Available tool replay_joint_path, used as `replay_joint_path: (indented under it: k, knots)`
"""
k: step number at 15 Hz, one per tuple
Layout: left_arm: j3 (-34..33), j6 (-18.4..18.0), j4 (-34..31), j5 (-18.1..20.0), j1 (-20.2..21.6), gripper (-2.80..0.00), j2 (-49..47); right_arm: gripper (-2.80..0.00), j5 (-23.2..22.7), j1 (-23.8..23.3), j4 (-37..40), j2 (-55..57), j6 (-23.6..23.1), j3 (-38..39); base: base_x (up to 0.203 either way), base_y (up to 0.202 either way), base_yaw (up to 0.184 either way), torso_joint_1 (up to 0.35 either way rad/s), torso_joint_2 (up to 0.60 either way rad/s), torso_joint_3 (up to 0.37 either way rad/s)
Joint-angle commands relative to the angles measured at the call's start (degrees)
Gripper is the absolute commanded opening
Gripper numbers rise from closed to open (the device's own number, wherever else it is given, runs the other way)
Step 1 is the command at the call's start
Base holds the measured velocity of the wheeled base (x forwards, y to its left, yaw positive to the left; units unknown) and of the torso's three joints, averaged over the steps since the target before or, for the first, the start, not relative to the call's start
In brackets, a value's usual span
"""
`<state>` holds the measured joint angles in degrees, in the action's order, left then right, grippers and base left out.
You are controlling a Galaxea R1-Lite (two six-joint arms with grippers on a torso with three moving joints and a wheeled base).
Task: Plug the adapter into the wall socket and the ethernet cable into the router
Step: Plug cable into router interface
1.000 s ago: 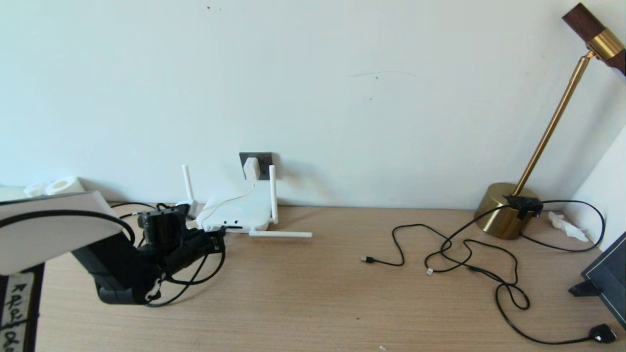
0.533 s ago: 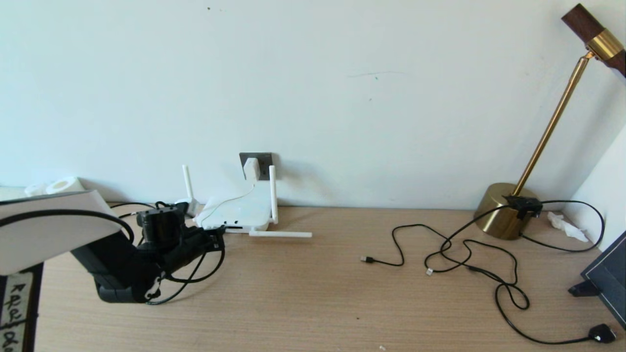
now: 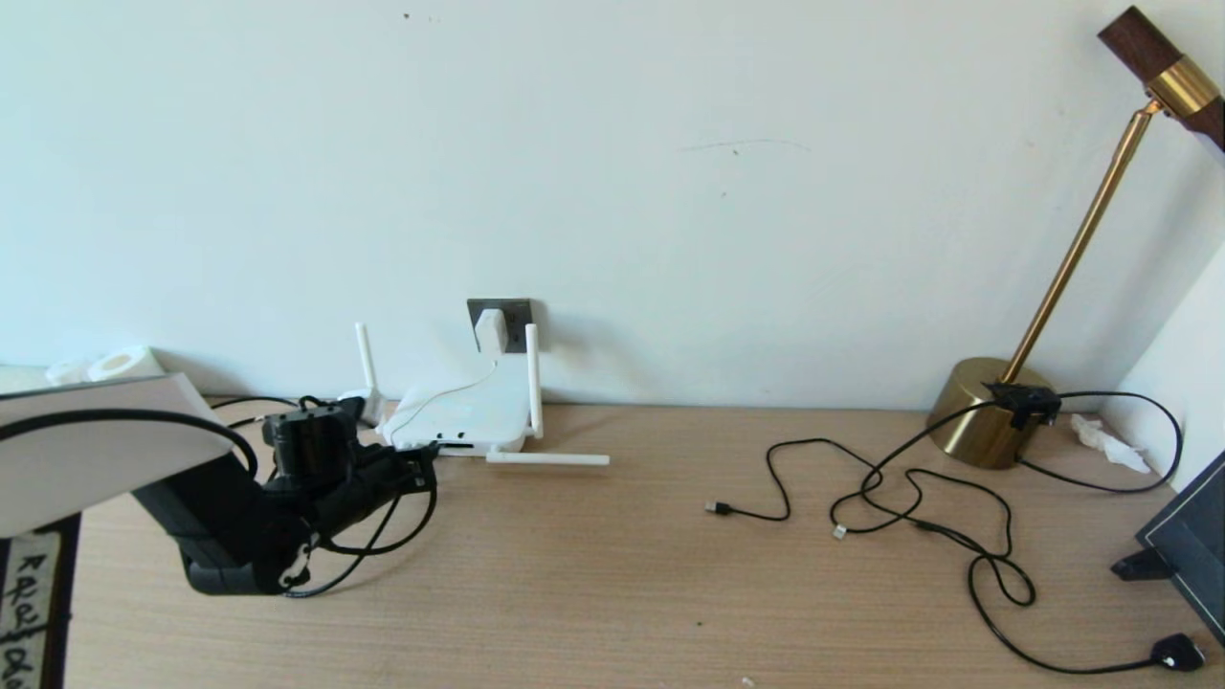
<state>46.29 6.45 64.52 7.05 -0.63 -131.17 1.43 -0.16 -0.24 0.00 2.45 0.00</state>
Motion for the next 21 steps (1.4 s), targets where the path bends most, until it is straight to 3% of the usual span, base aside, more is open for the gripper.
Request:
replay_joint_path:
  k: [1, 21]
  knots:
    - [-0.24, 0.06, 0.08, -0.10, -0.07, -2.80, -0.23, -2.80, 0.02, -0.02, -0.02, 0.00, 0.01, 0.00, 0.000, 0.000, 0.000, 0.000, 0.00, 0.000]
    - [-0.32, 0.06, 0.17, -0.17, -0.33, -2.80, -0.75, -2.80, 0.05, -0.02, -0.02, 0.01, 0.01, 0.00, 0.000, 0.000, 0.000, 0.000, 0.00, 0.000]
